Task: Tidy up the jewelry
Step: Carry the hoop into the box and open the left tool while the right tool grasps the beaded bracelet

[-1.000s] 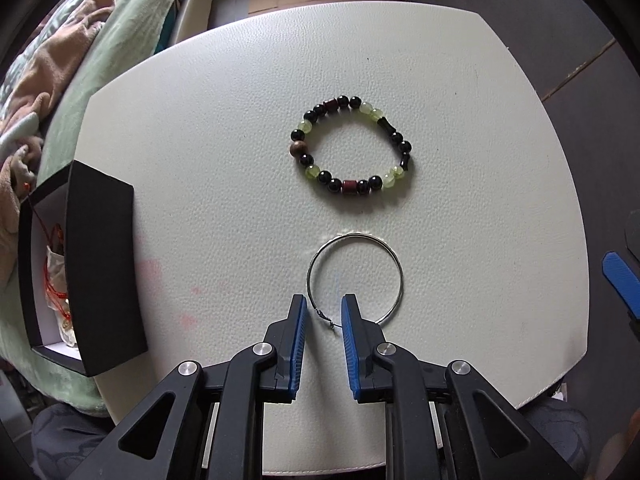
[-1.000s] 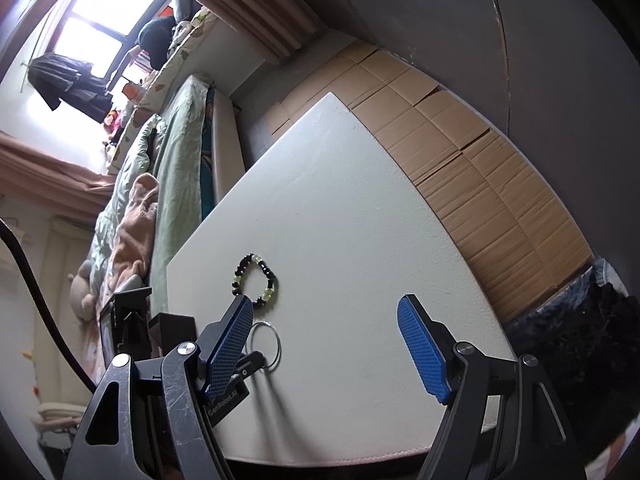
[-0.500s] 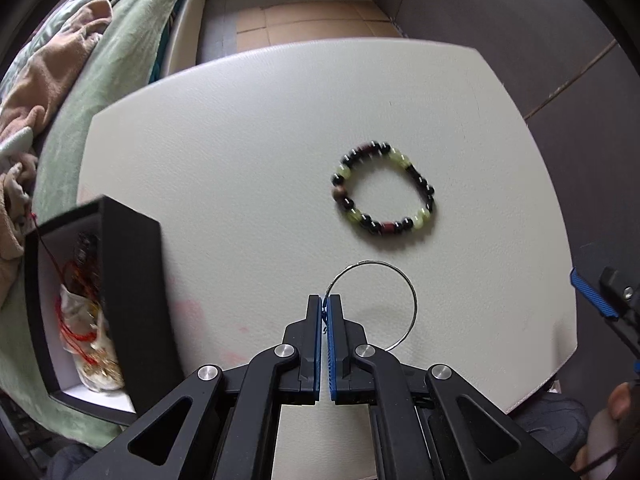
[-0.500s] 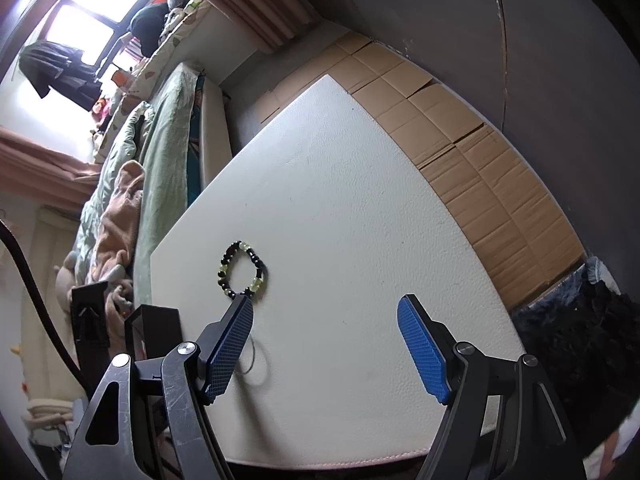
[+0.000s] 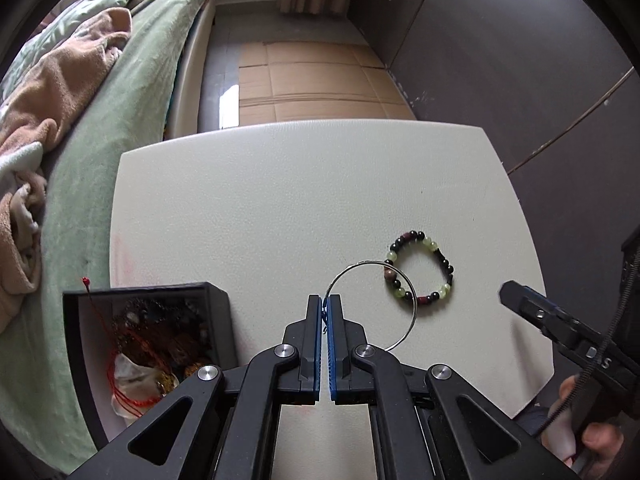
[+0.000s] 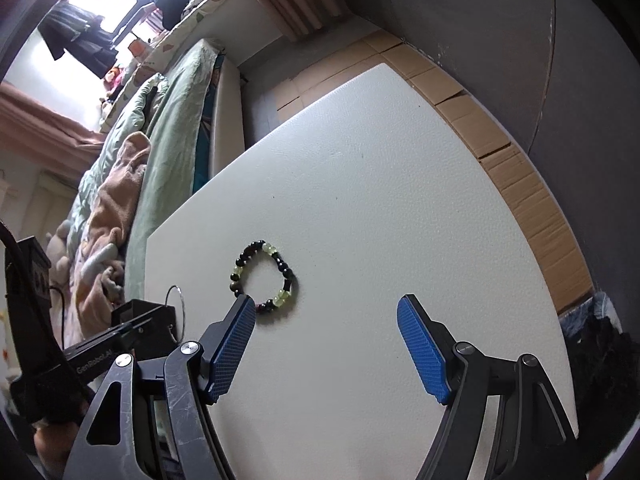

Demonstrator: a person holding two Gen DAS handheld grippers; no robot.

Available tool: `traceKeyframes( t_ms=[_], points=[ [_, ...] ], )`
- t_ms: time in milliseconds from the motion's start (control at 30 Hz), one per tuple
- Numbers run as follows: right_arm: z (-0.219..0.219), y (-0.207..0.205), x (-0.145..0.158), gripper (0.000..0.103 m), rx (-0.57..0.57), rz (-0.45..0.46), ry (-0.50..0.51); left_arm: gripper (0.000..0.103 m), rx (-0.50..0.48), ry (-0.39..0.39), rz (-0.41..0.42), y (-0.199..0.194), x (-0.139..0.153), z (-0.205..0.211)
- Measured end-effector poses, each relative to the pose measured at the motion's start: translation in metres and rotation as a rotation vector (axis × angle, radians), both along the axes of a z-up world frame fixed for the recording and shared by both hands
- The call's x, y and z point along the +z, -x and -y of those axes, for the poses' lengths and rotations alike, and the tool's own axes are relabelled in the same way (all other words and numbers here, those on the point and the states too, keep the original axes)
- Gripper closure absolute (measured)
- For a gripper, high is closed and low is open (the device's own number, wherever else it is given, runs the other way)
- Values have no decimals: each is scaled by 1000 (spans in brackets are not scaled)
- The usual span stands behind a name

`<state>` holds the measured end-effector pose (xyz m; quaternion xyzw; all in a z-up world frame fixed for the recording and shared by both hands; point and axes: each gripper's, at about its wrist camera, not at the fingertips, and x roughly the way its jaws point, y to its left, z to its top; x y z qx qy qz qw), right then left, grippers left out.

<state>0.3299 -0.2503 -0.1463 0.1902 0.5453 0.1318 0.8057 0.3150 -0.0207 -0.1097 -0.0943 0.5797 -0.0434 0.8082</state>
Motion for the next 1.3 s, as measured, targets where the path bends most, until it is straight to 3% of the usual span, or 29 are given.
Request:
traceKeyframes(
  t_ms=[200, 300, 500, 633, 733, 933, 1300],
  points=[
    [-26, -15, -6, 46, 54, 10, 74, 101, 6, 65, 63, 12, 7, -18],
    [-42, -22, -3, 47, 101, 43, 121, 101, 4, 75, 103, 20, 19, -26],
    [-69, -42, -14, 65, 190, 22, 239, 101, 31, 134, 145, 26, 35, -45],
    [-81, -40, -14, 71, 211, 32, 344, 101, 50, 169, 164, 29, 43, -57],
    [-83, -41, -13, 92, 216, 21, 389, 101, 64, 186, 175, 30, 46, -66],
    [-74, -35, 3, 94, 188, 14, 320, 101, 93, 224, 201, 37, 57, -83],
    [-96, 1, 70, 94, 204, 137, 259, 101, 121, 215, 207, 62, 54, -116]
  ],
)
